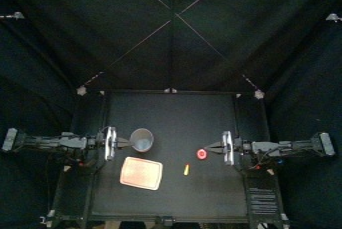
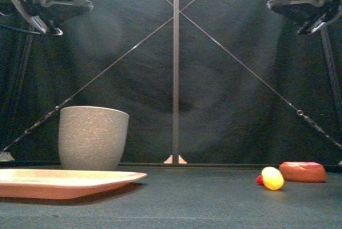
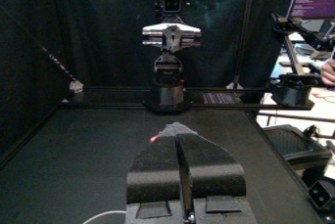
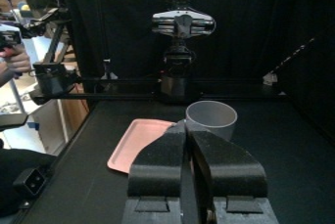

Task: Pick the shrimp then place it on the pink plate
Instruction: Pick the shrimp

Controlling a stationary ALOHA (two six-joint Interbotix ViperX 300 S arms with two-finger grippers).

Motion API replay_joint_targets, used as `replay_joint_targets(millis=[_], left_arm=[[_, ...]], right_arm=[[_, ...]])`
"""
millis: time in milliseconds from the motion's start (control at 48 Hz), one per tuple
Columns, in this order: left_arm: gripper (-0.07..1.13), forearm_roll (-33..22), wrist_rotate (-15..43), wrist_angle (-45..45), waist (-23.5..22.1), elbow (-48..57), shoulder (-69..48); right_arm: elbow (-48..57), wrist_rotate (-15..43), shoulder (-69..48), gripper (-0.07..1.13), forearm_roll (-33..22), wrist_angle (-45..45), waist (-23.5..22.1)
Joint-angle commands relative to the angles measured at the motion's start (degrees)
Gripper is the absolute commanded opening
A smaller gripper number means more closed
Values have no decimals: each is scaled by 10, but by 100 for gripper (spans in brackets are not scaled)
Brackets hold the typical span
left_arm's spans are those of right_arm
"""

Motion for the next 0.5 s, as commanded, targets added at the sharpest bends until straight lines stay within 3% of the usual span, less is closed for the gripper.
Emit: replay_joint_targets(millis=[21, 125, 208, 333, 500], left_arm=[[9, 0, 0, -4, 2, -20, 7], [10, -1, 1, -3, 4, -23, 8], [10, 0, 1, -6, 11, -22, 8], [10, 0, 1, -6, 24, -19, 10], [10, -1, 0, -6, 40, -16, 11]], right_arm=[[-16, -1, 19, 10, -3, 18, 1], [-48, -1, 49, 22, -11, 88, -4], [-83, -9, 83, 39, -18, 144, -5], [-132, -13, 134, 58, -62, 205, -4], [-183, -13, 195, 65, -114, 285, 4]])
